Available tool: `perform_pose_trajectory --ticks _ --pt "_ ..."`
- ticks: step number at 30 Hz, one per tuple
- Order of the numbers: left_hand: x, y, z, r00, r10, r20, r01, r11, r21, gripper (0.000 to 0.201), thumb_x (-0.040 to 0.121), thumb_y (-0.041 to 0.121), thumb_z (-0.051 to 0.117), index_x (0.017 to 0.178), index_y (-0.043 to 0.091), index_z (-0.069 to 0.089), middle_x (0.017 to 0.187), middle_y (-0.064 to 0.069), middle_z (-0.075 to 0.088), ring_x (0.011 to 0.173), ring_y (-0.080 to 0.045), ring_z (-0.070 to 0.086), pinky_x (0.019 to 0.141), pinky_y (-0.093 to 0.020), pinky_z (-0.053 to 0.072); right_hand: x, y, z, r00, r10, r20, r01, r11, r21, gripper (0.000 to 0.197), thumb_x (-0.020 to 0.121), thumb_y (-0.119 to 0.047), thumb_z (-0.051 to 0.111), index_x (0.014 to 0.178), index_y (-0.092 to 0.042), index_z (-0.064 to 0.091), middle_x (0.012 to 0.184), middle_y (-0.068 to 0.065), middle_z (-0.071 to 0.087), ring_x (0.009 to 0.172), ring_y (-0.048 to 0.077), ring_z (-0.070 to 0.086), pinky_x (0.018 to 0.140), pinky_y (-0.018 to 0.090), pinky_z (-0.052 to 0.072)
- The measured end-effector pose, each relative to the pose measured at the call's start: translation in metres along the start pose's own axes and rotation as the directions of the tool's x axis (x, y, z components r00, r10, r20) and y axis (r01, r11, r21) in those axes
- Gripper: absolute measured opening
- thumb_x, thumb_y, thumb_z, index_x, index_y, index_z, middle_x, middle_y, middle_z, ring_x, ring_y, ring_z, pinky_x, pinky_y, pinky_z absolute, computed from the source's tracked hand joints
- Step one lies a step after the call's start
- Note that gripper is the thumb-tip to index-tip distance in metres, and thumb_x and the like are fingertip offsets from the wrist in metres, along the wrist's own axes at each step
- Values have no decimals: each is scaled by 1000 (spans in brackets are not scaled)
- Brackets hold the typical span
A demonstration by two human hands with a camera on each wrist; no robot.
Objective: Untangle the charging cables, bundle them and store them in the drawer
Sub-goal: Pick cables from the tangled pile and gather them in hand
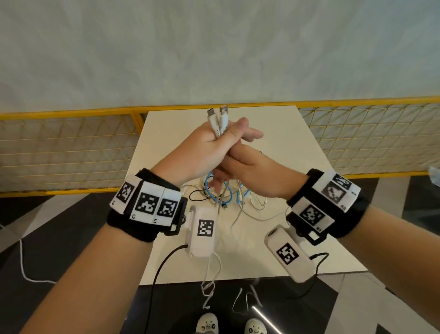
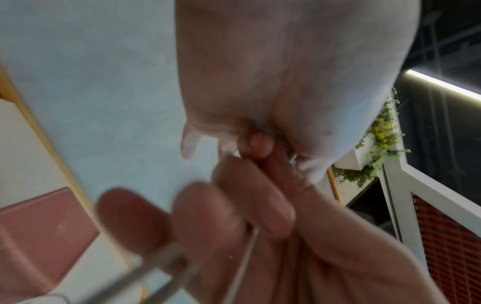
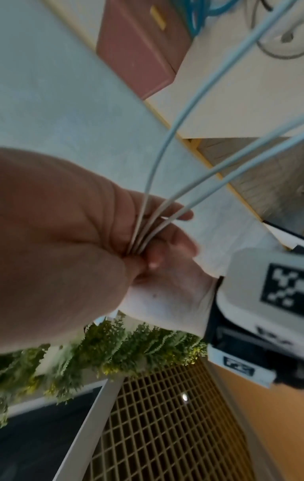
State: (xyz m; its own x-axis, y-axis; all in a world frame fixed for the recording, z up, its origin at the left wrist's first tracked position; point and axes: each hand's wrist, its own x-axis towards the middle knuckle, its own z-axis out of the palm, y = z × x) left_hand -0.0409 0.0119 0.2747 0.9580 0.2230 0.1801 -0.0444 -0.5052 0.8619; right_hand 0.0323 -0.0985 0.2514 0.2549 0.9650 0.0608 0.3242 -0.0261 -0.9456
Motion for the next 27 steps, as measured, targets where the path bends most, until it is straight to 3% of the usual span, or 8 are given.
perform_pose_trajectory --ticks 2,4,9,12,15,18,24,27 --pt "2 -3 -3 988 47 -145 -56 997 -58 31 98 29 56 128 27 59 97 -3 70 78 -11 67 62 -13 48 0 5 4 1000 -1 -20 1 1000 12 27 102 -9 30 80 -15 43 65 1 39 51 10 46 65 42 56" --pt "2 -7 -7 957 121 -262 -139 989 -52 44 92 26 65 133 31 50 91 -5 65 74 -17 64 57 -18 49 -2 9 8 999 -28 -15 28 999 -30 23 103 -16 30 84 -20 43 64 2 37 48 8 40 57 48 53" --pt "0 -6 -4 862 291 -415 -290 955 67 25 89 32 68 110 20 60 79 -10 59 63 -18 54 60 -27 46 2 11 12 995 -41 -96 39 999 -20 22 103 -23 29 85 -17 41 61 -2 39 45 17 37 44 41 46" --pt "1 -7 -8 826 268 -496 -325 945 -31 19 99 27 54 95 10 62 73 -10 58 62 -24 56 59 -32 46 5 12 8 992 -64 -111 60 998 -36 23 103 -23 28 84 -16 39 63 1 35 46 18 35 40 37 45" --pt "2 -12 -14 922 174 -345 -190 982 -13 36 106 23 36 88 5 62 72 -1 54 61 -11 56 56 -25 48 4 15 8 996 -59 -67 60 998 13 24 103 -22 28 86 -15 43 59 -7 33 42 7 35 42 36 46" --pt "2 -15 -11 984 100 -146 -96 995 29 37 106 27 33 85 8 57 78 -4 48 55 -10 51 47 -26 45 2 22 12 997 -40 -61 44 997 57 24 103 -22 28 90 -12 45 57 -11 37 43 8 36 43 33 42" --pt "1 -21 -13 995 101 -10 -95 966 238 32 105 28 37 85 25 61 96 -3 44 68 4 52 67 -19 41 -1 31 18 996 -10 -85 22 989 147 25 103 -18 27 86 -14 44 61 -7 35 46 4 30 42 16 30" --pt "0 -22 -13 994 104 31 -109 974 198 29 105 18 36 108 19 65 100 2 44 71 8 52 68 -12 41 -1 33 18 995 -29 -95 51 969 240 26 104 -15 26 85 -14 44 65 -2 30 51 5 27 45 15 27"
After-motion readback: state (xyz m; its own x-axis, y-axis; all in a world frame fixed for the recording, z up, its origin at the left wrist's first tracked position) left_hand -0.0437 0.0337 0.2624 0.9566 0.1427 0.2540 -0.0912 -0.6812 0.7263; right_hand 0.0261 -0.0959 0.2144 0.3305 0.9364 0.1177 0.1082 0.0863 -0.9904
